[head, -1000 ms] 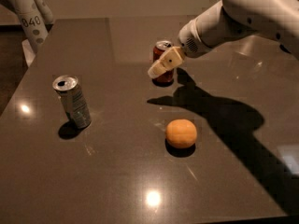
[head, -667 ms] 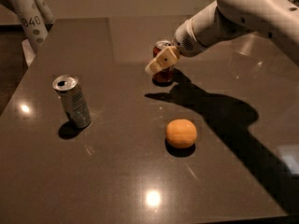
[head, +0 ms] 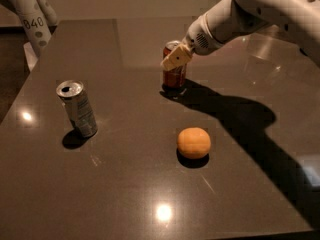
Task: Knock coke can over
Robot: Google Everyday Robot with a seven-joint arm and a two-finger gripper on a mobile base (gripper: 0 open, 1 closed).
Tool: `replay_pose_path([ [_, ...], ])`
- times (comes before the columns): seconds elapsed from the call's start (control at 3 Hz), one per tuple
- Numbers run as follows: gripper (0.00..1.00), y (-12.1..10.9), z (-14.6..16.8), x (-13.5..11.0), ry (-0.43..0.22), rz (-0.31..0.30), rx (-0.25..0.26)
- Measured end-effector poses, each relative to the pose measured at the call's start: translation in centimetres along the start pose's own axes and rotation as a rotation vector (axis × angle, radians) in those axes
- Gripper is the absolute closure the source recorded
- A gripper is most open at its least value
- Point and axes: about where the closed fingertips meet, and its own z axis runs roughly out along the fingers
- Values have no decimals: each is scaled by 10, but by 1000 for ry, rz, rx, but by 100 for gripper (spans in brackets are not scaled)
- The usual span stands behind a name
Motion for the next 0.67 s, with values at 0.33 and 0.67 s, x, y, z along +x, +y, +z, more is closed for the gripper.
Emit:
replay_pose_path([
  [0.33, 93, -1, -24, -13, 77, -67, 4],
  [0.67, 100, 12, -41, -17, 224, -189, -9],
])
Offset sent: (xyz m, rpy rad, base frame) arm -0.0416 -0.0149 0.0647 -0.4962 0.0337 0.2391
